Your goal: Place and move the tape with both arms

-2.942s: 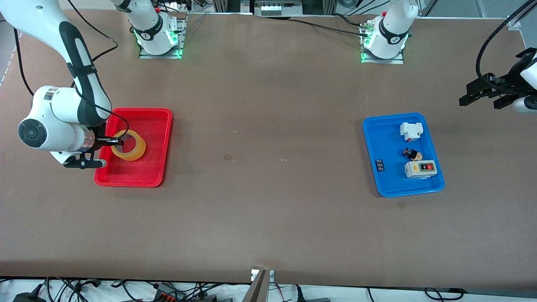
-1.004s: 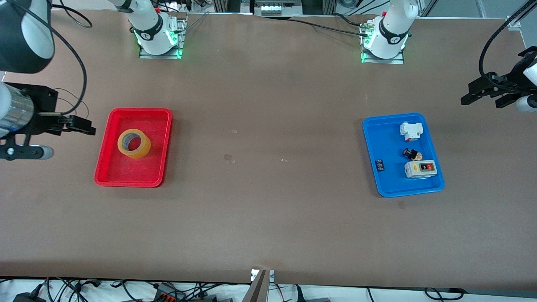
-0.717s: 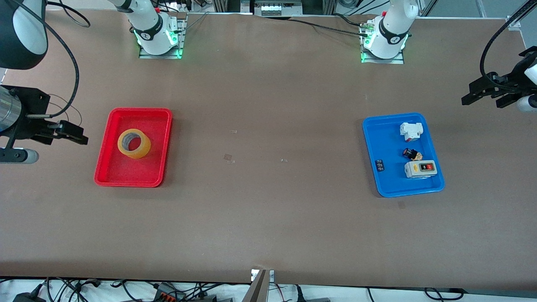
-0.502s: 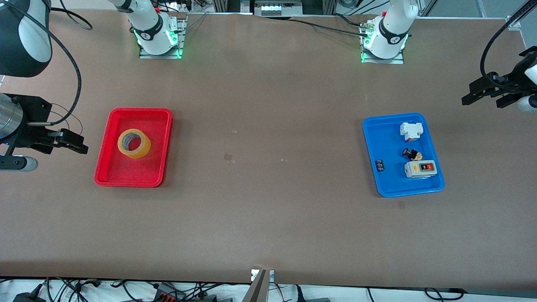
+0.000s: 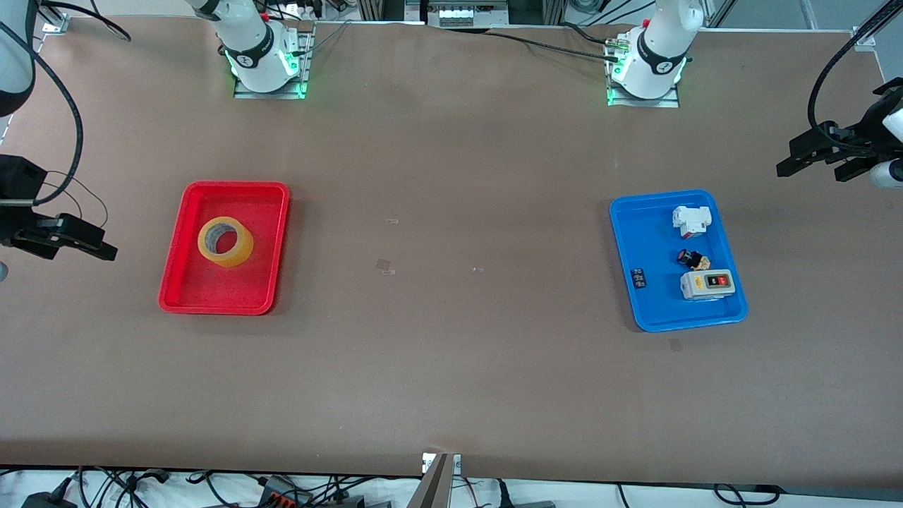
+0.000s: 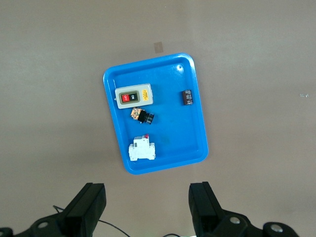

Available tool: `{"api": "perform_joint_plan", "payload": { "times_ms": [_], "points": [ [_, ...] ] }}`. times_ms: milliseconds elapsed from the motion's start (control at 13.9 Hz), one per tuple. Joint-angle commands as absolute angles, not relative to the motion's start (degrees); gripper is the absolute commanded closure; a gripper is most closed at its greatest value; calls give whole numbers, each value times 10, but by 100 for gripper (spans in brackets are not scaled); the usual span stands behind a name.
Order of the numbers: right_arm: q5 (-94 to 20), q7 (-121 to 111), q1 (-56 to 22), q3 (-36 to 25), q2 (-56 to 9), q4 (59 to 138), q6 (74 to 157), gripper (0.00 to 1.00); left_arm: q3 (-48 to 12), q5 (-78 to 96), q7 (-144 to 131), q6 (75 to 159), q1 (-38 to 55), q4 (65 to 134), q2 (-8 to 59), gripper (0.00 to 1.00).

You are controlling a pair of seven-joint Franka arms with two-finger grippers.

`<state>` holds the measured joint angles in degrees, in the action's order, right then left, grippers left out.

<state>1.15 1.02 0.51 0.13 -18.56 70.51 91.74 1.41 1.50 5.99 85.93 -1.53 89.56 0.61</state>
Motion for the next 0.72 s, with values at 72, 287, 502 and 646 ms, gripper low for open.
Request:
{"api": "perform_joint_plan", "payload": {
  "times_ms": [72, 287, 502, 646],
  "points": [
    [11, -27, 18, 17, -102, 838, 981, 0, 14, 20, 58, 847, -18, 883, 6, 0],
    [8, -19, 18, 16, -39, 933, 1003, 0, 14, 20, 58, 847, -18, 883, 6, 0],
    [-15, -31, 33, 15, -24, 950, 981, 0, 14, 20, 58, 847, -18, 883, 6, 0],
    [-15, -31, 33, 15, -23, 948, 973, 0, 14, 20, 58, 847, -18, 884, 6, 0]
  ]
}}
